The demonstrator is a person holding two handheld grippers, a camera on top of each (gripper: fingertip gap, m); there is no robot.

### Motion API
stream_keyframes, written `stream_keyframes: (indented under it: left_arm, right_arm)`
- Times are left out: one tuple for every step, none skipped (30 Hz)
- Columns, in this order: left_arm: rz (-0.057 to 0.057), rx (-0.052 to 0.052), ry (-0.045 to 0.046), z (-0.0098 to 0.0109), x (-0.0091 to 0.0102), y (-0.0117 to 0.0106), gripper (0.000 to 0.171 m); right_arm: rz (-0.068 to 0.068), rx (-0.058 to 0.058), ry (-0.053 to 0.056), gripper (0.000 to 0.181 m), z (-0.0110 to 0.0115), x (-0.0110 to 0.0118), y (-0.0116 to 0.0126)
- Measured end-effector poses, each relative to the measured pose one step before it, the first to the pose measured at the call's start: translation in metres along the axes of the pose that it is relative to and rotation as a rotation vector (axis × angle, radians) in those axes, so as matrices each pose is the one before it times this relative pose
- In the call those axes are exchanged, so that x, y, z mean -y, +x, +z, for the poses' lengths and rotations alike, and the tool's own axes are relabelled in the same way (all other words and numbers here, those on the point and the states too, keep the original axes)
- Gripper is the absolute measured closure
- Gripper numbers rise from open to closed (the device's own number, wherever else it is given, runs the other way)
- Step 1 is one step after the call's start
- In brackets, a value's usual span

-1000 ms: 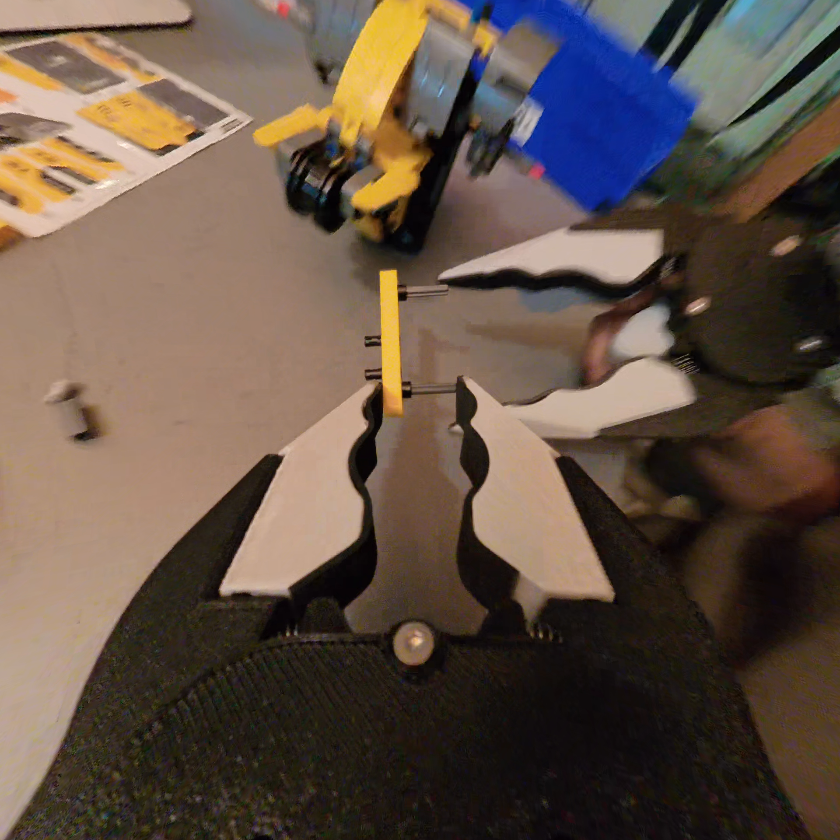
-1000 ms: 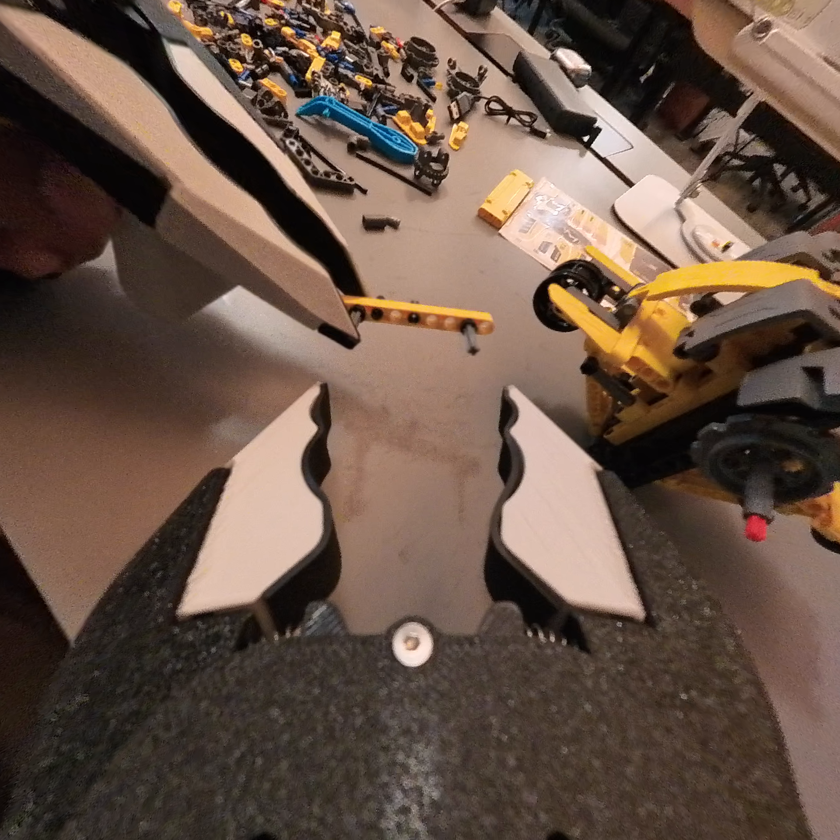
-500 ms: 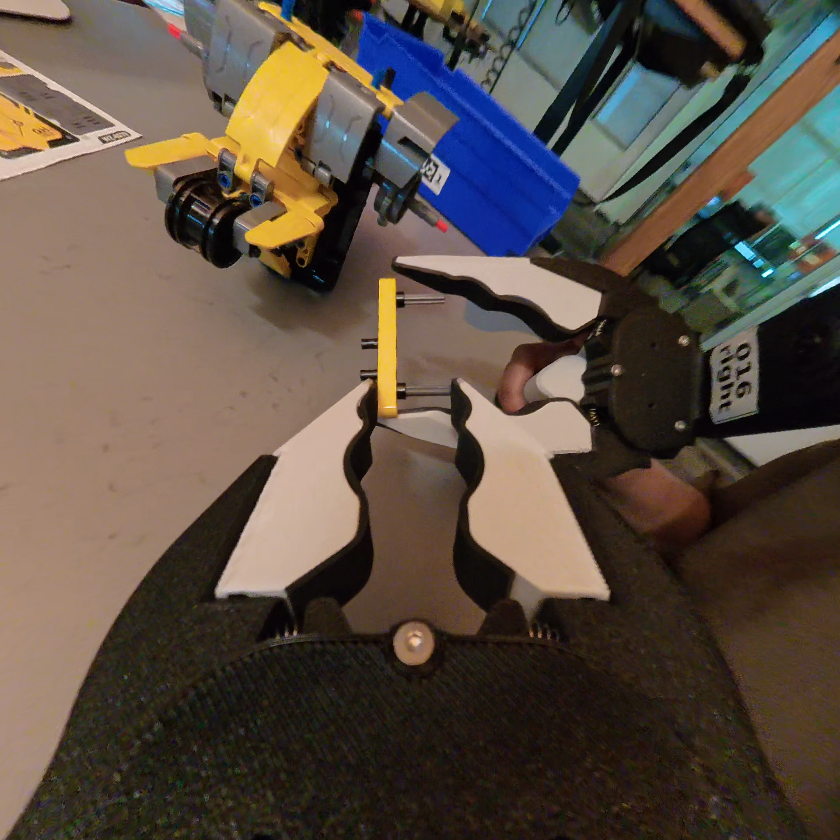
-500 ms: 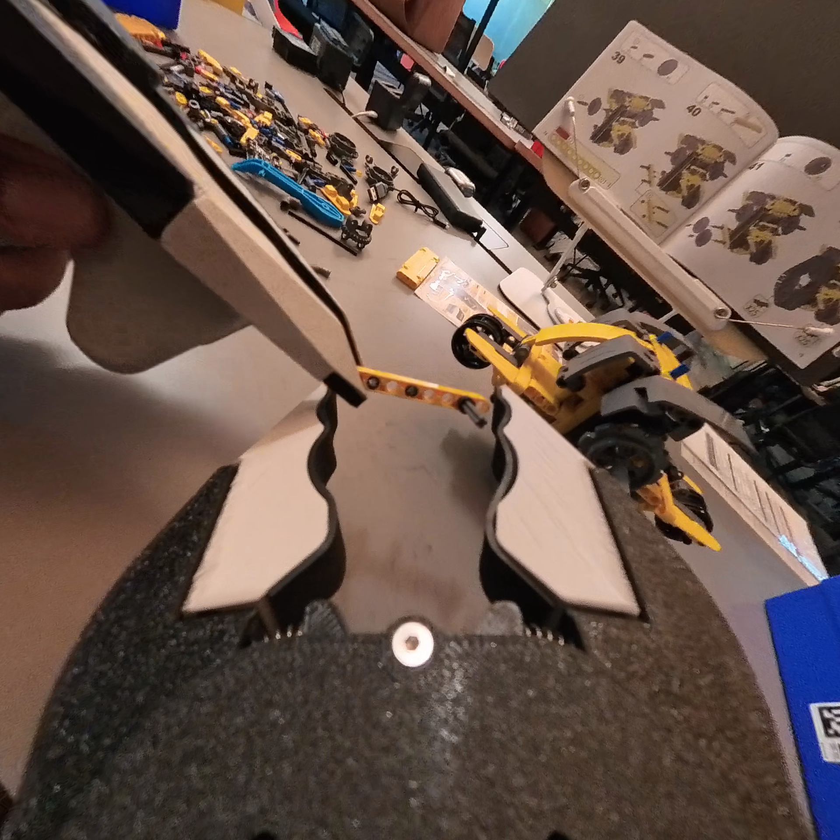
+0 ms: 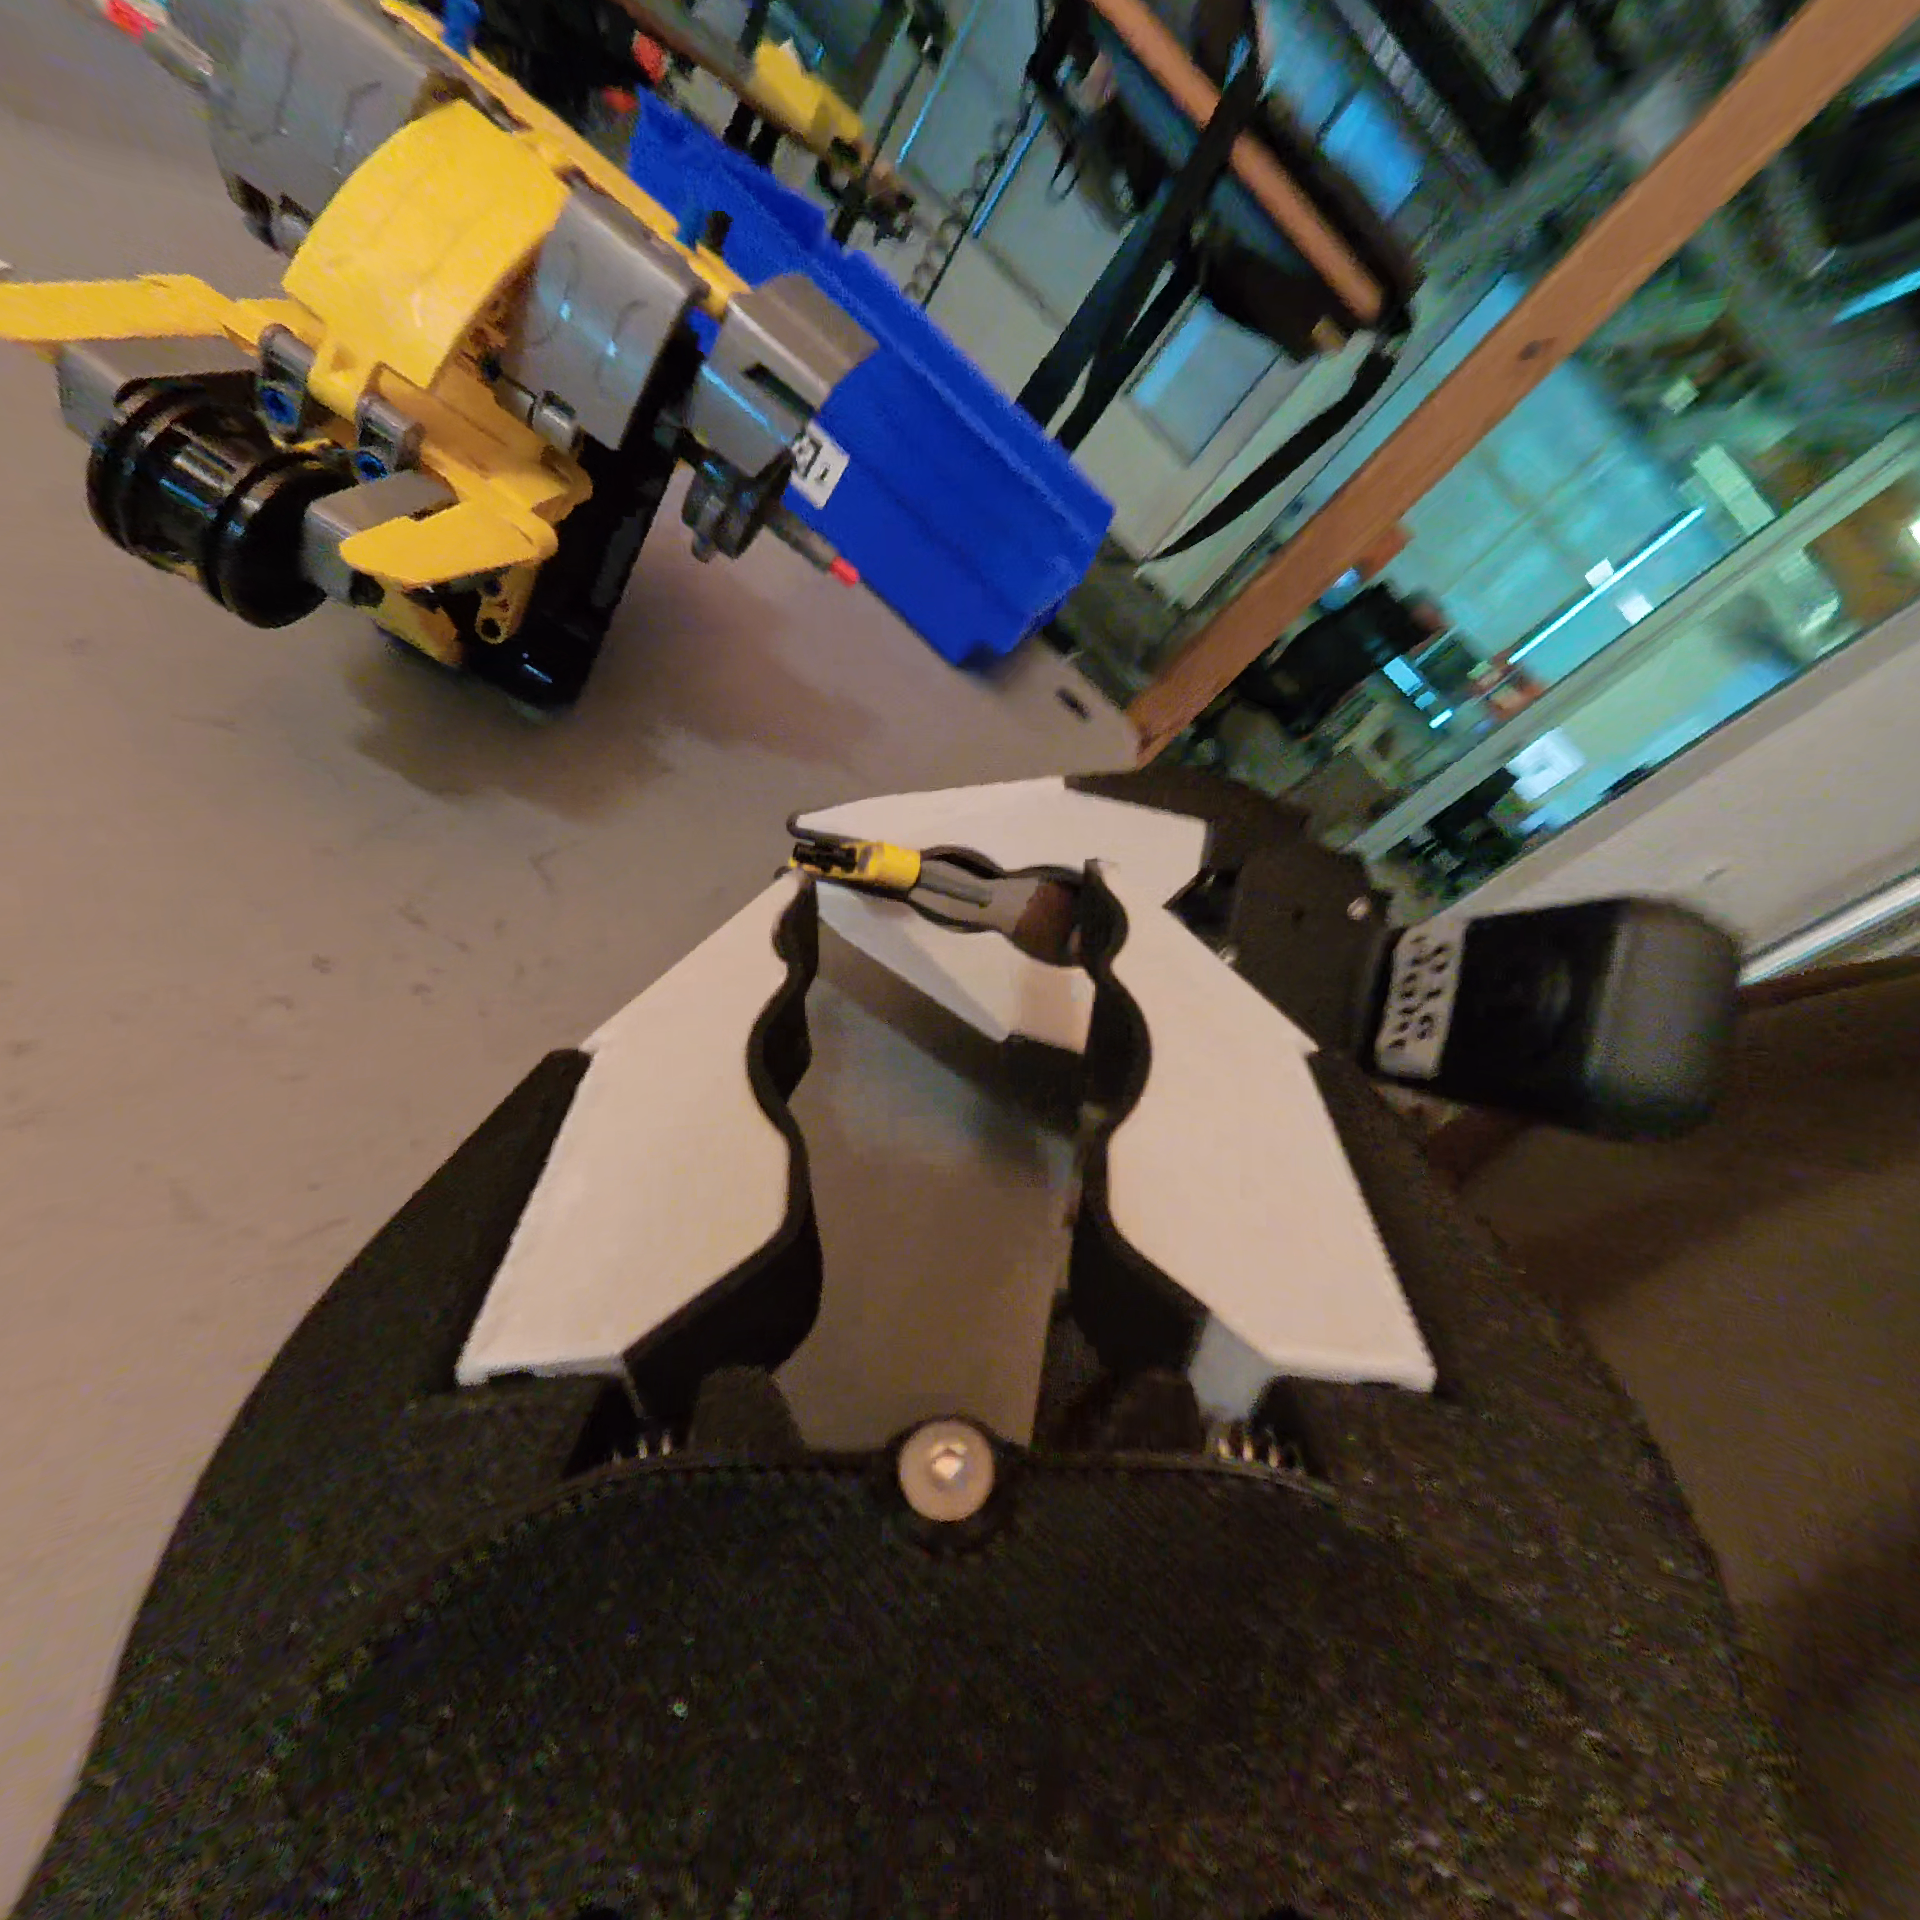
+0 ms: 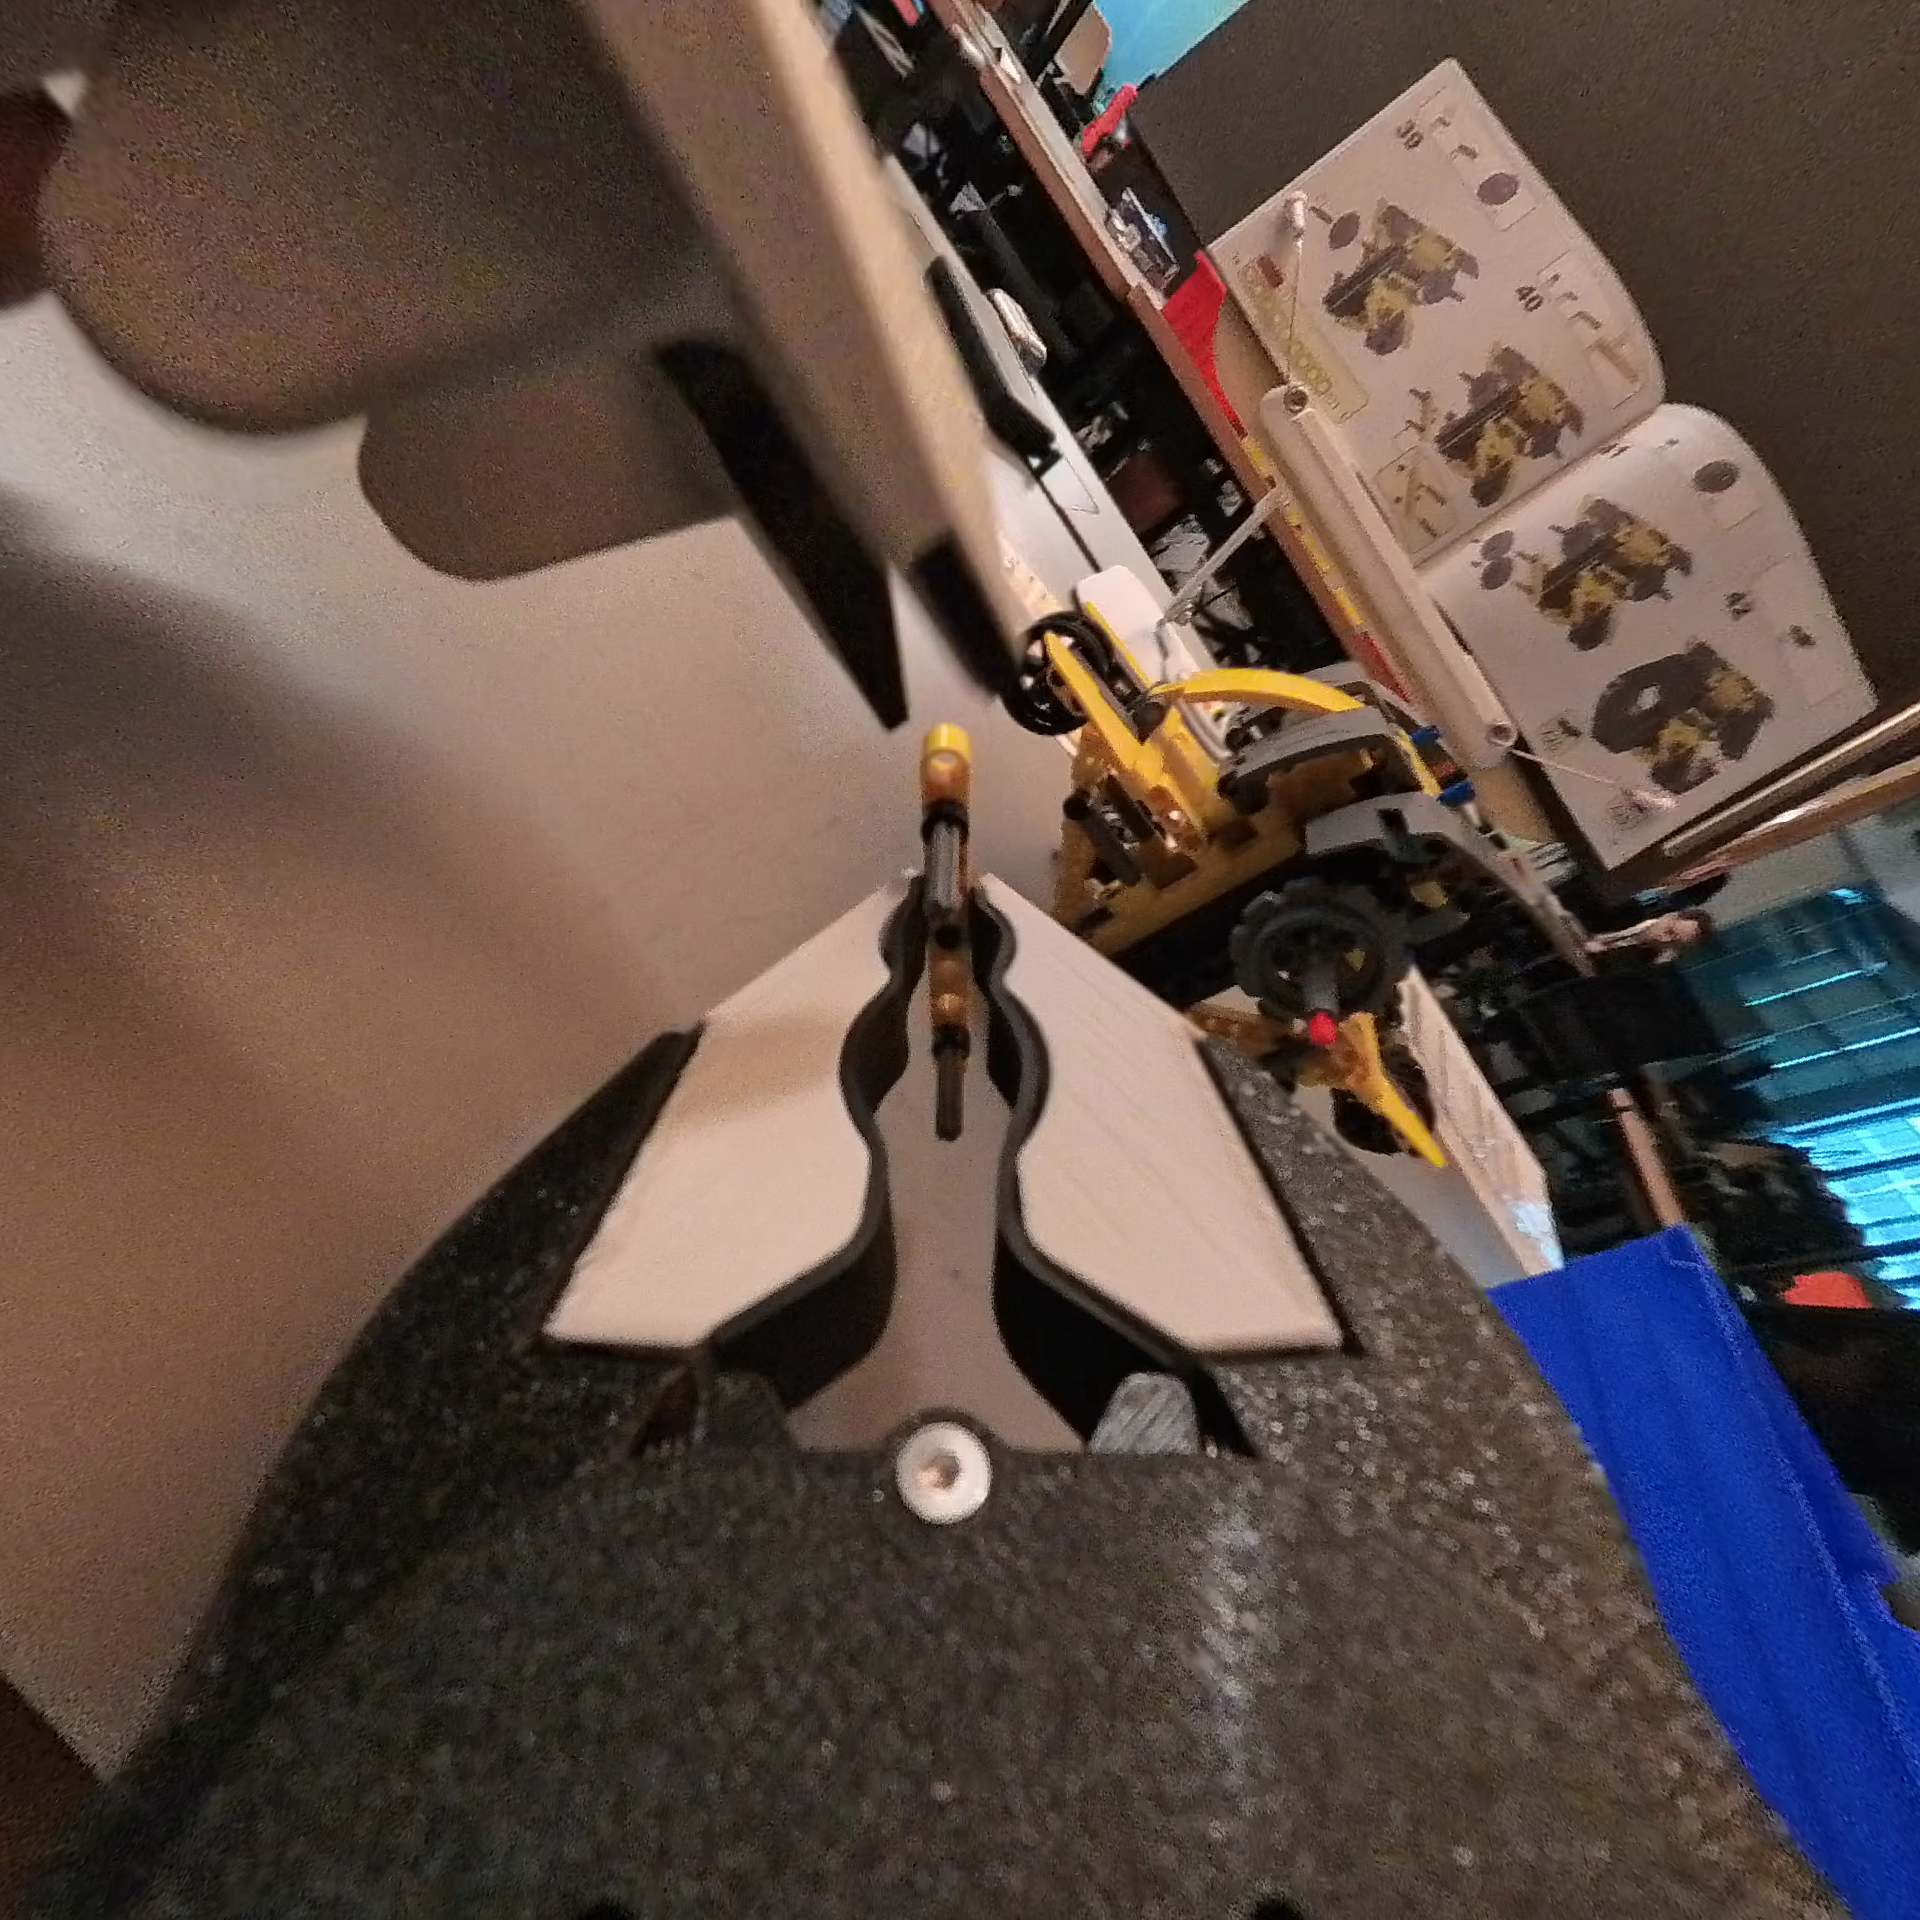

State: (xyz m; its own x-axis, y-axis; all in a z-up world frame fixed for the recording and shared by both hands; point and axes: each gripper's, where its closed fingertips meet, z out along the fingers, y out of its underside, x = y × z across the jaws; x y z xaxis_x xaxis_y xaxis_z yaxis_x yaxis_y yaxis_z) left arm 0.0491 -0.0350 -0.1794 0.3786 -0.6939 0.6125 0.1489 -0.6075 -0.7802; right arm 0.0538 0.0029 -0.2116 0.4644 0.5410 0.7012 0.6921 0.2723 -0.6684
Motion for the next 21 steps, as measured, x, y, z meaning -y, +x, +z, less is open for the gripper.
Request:
stream_keyframes:
  left_arm:
    - [-0.0428,-0.0344,0.0281,-0.00284,0.00407,0.00067,0.12]
    - [-0.0447,-0.0398,0.0197,-0.00229,0.0026,0.0014,0.12]
    - [-0.0509,-0.0388,0.00432,-0.00106,0.00041,0.00119,0.121]
    - [-0.0547,-0.0397,-0.01309,0.00034,-0.00227,0.00111,0.122]
    - [-0.0569,-0.0287,-0.01803,0.00103,-0.00337,-0.00052,0.123]
    - [-0.0543,-0.0072,-0.01582,0.00158,-0.00341,-0.00374,0.125]
    - [-0.0354,-0.0153,-0.00877,0.00179,-0.00252,-0.00185,0.128]
    - [-0.0253,-0.0264,0.00475,0.00134,-0.00057,0.0007,0.133]
    - [-0.0238,-0.0271,0.00712,0.00108,0.00029,0.00155,0.138]
    - [-0.0164,-0.0189,-0.00011,0.00118,-0.00017,0.00103,0.15]
    - [-0.0038,0.0139,-0.00499,0.00098,-0.0004,-0.00301,0.159]
    - [0.0135,0.0193,-0.00735,0.00059,-0.00078,-0.00273,0.162]
    - [0.0096,0.0162,-0.00905,0.00051,-0.00073,-0.0017,0.162]
    - [0.0132,0.008,-0.00445,0.00026,0.00002,0.00011,0.162]
    - [0.0151,0.0074,-0.00042,0.0,0.00065,0.00028,0.163]
    - [0.0135,0.0157,0.00407,-0.00036,0.00158,-0.00103,0.163]
    - [0.0166,0.0162,0.0153,-0.00156,0.00321,-0.00143,0.165]
    - [0.0139,0.0053,0.02429,-0.00259,0.00481,-0.00017,0.166]
    - [0.0062,0.0,0.0264,-0.00289,0.00535,0.00026,0.166]
    - [0.005,0.001,0.023,-0.00274,0.00479,-0.0003,0.166]
    - [0.0067,0.0018,0.02044,-0.00232,0.00404,-0.00035,0.166]
  right_arm:
    - [-0.0203,-0.012,0.0036,0.174,-0.0006,-0.0006,0.00062]
    - [-0.0249,-0.0141,0.0142,0.174,-0.00091,0.00112,0.00071]
    - [-0.0336,-0.0263,0.0208,0.174,-0.00128,0.00227,0.00221]
    - [-0.0436,-0.0391,0.0193,0.174,-0.00143,0.00239,0.0037]
    - [-0.0555,-0.0356,0.0193,0.174,-0.00121,0.00282,0.00296]
    - [-0.0639,-0.0328,0.0203,0.174,-0.00119,0.00326,0.00225]
    - [-0.0673,-0.0293,0.0202,0.174,-0.00097,0.0033,0.00133]
    - [-0.0687,-0.0168,0.0201,0.174,-0.00074,0.00352,-0.00076]
    - [-0.0632,-0.0172,0.0129,0.174,-0.00038,0.00255,-0.00075]
    - [-0.0508,-0.02,0.0032,0.174,0.00013,0.00117,-0.00005]
    - [-0.0354,-0.0181,-0.001,0.174,0.00035,0.00019,0.00057]
    - [-0.0218,-0.0026,-0.0031,0.174,0.00034,-0.00089,-0.0007]
    - [-0.0016,0.005,-0.0004,0.174,0.00039,-0.00091,-0.00085]
    - [0.015,0.0041,0.005,0.174,-0.00029,-0.00018,0.00004]
    - [0.0224,0.0045,0.0048,0.174,-0.00049,-0.00023,0.00063]
    - [0.023,0.0056,0.001,0.171,-0.00034,-0.00084,0.00107]
    - [0.022,0.0062,-0.0013,0.166,-0.0005,-0.00122,0.00111]
    - [0.0222,0.0096,-0.0029,0.159,-0.00051,-0.00165,0.00083]
    - [0.0257,0.0065,-0.0064,0.153,-0.00073,-0.00229,0.00121]
    - [0.0319,0.0054,-0.0061,0.15,-0.0009,-0.00221,0.00152]
    - [0.0429,0.0063,-0.0021,0.147,-0.00146,-0.00127,0.00157]
